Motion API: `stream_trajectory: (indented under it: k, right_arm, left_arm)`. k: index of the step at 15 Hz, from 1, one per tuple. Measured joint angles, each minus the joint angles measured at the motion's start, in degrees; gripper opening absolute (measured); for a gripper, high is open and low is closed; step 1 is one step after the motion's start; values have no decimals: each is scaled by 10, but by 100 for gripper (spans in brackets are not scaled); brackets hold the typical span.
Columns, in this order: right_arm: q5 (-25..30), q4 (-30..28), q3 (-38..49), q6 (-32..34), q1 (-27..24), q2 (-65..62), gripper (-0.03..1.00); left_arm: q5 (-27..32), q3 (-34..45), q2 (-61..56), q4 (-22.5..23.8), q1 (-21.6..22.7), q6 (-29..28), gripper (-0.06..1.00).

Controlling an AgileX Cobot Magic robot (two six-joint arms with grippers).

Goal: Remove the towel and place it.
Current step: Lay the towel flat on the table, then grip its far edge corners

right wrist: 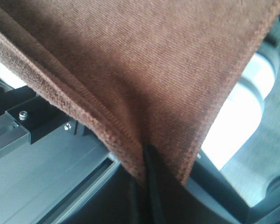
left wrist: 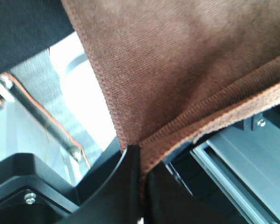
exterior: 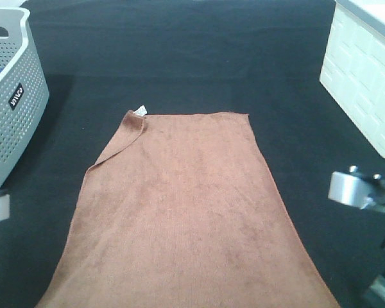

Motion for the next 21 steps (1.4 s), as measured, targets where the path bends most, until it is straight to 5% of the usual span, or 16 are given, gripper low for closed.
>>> stream_trajectory:
  k: [7, 10, 13, 21]
  right_arm:
    - [-3, 2, -28, 3, -1, 176, 0]
    - [-19, -11, -28, 2, -1, 224, 0]
    - [-36, -21, -28, -2, -1, 254, 0]
    - [-56, 30, -28, -45, -1, 264, 7]
  left_arm:
    - [3, -49, 121, 13, -1, -12, 0]
    - [5, -88, 169, 28, -38, -14, 0]
    - [6, -111, 213, 34, -80, -14, 0]
    - [8, -119, 238, 5, -90, 2, 2]
